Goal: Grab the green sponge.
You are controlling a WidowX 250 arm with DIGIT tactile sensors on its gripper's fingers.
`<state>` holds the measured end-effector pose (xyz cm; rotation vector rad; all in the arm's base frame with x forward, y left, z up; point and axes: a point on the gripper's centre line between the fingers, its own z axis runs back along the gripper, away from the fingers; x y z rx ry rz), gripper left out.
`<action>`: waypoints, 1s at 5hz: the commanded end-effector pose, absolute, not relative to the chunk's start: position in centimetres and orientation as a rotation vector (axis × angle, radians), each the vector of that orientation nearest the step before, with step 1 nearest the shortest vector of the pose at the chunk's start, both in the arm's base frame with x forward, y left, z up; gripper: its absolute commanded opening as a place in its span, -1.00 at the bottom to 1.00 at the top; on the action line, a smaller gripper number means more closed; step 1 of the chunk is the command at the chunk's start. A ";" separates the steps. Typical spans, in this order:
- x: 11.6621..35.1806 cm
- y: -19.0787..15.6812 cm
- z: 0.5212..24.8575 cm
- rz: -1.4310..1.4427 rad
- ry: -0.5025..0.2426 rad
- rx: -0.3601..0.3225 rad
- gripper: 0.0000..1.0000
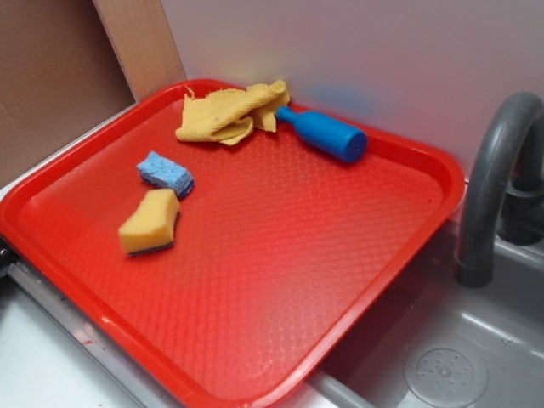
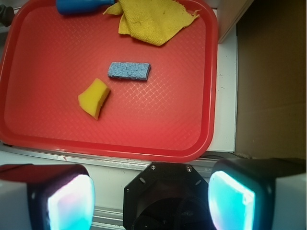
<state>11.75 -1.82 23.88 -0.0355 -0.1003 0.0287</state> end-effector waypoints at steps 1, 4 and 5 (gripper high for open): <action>11.7 -1.8 23.9 0.029 -0.100 -0.036 1.00; 12.8 -5.2 24.6 0.139 -0.053 -0.137 1.00; 15.0 -6.9 22.6 0.279 0.000 -0.188 1.00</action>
